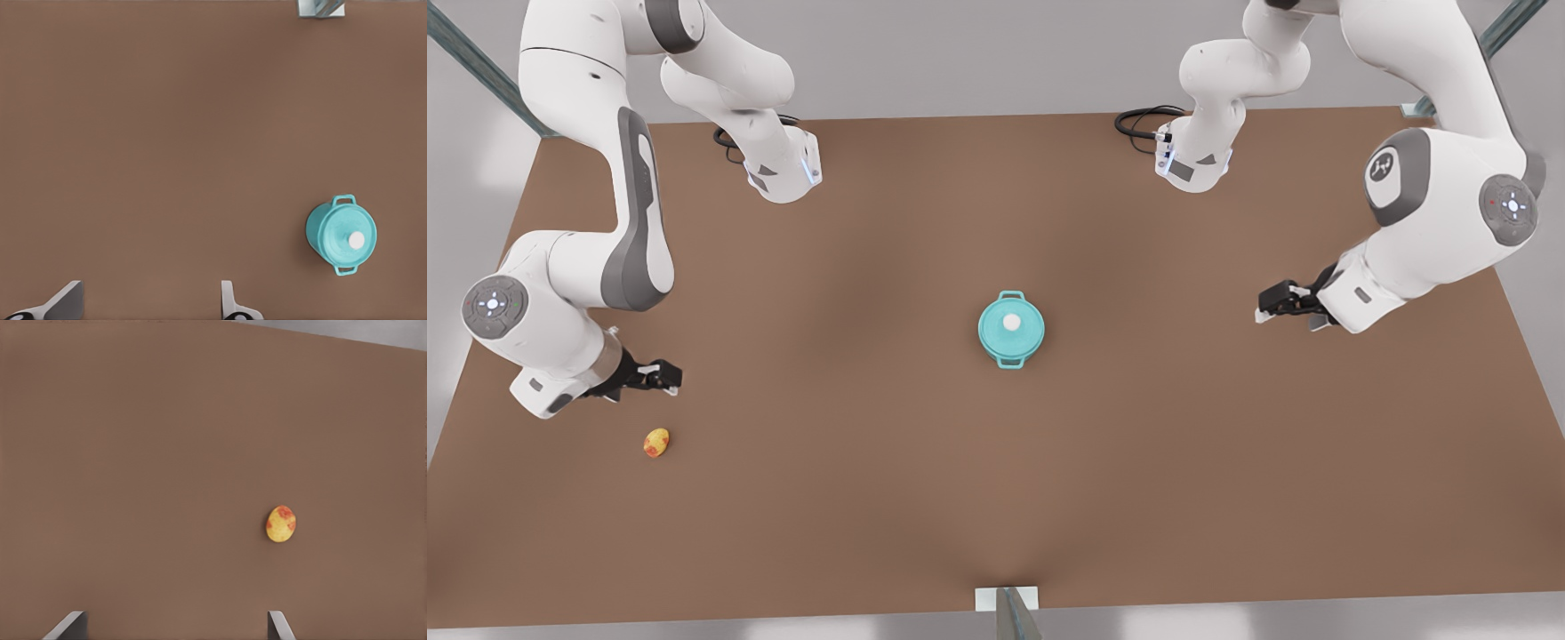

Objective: Open the pot lid and put the potato into the pot

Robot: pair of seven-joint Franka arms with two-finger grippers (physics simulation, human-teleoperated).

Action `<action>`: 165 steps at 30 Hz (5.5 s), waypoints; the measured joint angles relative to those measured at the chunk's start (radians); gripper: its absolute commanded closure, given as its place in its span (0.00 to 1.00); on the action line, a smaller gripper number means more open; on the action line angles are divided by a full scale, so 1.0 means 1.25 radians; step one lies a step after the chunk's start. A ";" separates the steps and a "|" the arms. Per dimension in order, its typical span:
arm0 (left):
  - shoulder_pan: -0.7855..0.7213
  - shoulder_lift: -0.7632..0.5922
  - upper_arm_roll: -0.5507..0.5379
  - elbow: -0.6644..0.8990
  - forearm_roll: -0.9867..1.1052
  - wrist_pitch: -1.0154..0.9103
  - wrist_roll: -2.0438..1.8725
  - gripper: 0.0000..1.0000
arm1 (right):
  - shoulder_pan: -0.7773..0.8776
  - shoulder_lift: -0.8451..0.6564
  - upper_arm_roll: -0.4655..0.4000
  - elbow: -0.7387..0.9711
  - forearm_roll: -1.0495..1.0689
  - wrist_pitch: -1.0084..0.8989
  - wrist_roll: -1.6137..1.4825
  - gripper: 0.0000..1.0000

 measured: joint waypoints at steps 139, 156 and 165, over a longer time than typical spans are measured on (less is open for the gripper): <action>-0.104 0.071 0.016 0.073 0.181 -0.015 -0.060 0.00 | 0.455 0.260 0.042 0.173 0.057 0.076 0.712 0.43; -0.102 0.079 0.017 0.073 0.182 -0.015 -0.047 0.00 | 0.665 0.384 0.039 0.231 0.112 0.108 1.045 0.44; -0.102 0.079 0.017 0.073 0.182 -0.015 -0.044 0.00 | 0.653 0.363 0.016 0.241 0.111 0.110 1.129 0.00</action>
